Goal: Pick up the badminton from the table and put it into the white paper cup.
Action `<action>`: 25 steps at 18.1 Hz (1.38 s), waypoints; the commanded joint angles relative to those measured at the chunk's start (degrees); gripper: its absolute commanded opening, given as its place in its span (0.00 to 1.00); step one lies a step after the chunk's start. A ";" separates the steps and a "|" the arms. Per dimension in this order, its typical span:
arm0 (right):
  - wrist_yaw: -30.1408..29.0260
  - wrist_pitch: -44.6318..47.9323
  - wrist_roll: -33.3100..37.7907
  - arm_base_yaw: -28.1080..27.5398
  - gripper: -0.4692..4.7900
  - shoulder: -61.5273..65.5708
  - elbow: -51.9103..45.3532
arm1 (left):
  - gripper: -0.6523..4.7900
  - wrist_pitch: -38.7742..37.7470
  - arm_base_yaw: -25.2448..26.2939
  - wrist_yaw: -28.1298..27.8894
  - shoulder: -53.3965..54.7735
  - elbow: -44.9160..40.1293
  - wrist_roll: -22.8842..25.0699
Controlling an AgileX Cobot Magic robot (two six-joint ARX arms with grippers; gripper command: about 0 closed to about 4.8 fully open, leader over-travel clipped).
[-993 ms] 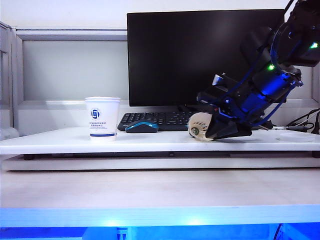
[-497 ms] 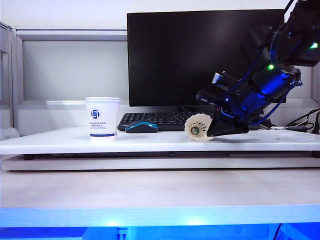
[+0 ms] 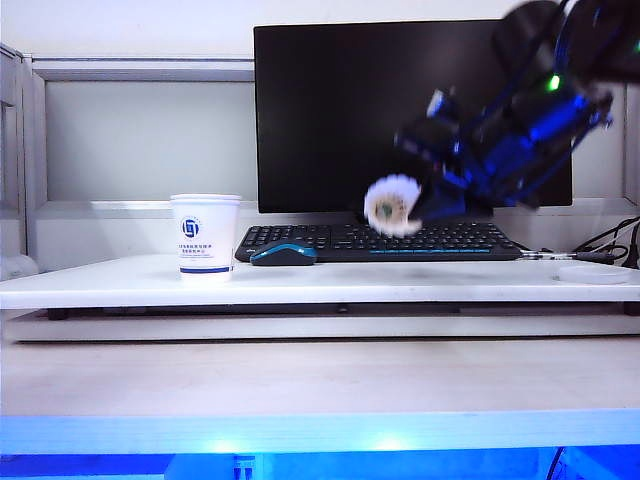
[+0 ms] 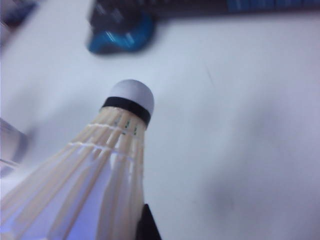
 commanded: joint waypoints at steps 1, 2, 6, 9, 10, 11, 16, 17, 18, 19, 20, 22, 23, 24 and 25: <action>-0.61 -0.39 -0.04 0.28 0.07 -4.04 0.20 | 0.11 -1.31 0.00 -0.22 0.02 -0.17 -0.04; -1.57 -0.55 -0.04 0.31 0.07 -5.70 0.22 | 0.11 -1.31 0.00 -0.20 0.02 -0.17 -0.04; -4.22 -4.79 0.00 0.48 0.07 -9.22 3.15 | 0.11 -1.33 0.00 -0.22 0.02 -0.17 -0.04; -4.59 -10.75 -0.31 2.93 0.07 -9.40 8.41 | 0.11 -1.31 0.00 -0.20 0.02 -0.17 -0.04; -4.72 -12.00 -1.29 4.33 0.07 -9.40 10.10 | 0.11 -1.31 0.00 -0.22 0.02 -0.17 -0.04; -4.74 -12.24 -1.29 5.75 0.07 -9.40 11.19 | 0.11 -1.31 0.00 -0.22 0.02 -0.17 -0.04; -5.31 -12.26 0.98 11.65 0.07 -9.40 13.64 | 0.11 -1.31 0.00 -0.20 0.02 -0.17 -0.20; -5.18 -12.26 0.98 12.24 0.07 -9.38 13.64 | 0.11 -1.31 0.00 -0.20 0.02 -0.17 -0.20; -4.92 -12.24 1.05 12.96 0.07 -9.31 13.66 | 0.11 -1.31 0.00 -0.20 0.02 -0.17 -0.20; -4.63 -12.22 1.49 13.86 0.07 -9.14 13.70 | 0.11 -1.31 0.00 -0.20 0.02 -0.17 -0.20; -4.70 -12.20 2.40 14.27 0.07 -8.87 13.77 | 0.11 -1.31 0.00 -0.20 0.02 -0.17 -0.20; -4.72 -12.33 3.15 15.47 0.07 -7.39 14.43 | 0.11 -1.31 0.00 -0.20 0.02 -0.17 -0.20; -4.72 -12.28 3.65 15.78 0.07 -6.82 14.75 | 0.11 -1.31 0.00 -0.20 0.02 -0.17 -0.22; -4.79 -12.57 3.74 16.83 0.07 -4.13 16.66 | 0.11 -1.31 0.00 -0.20 0.02 -0.17 -0.22; -5.53 -13.73 3.98 17.81 0.07 0.50 20.31 | 0.11 -1.31 0.00 -0.20 0.02 -0.17 -0.22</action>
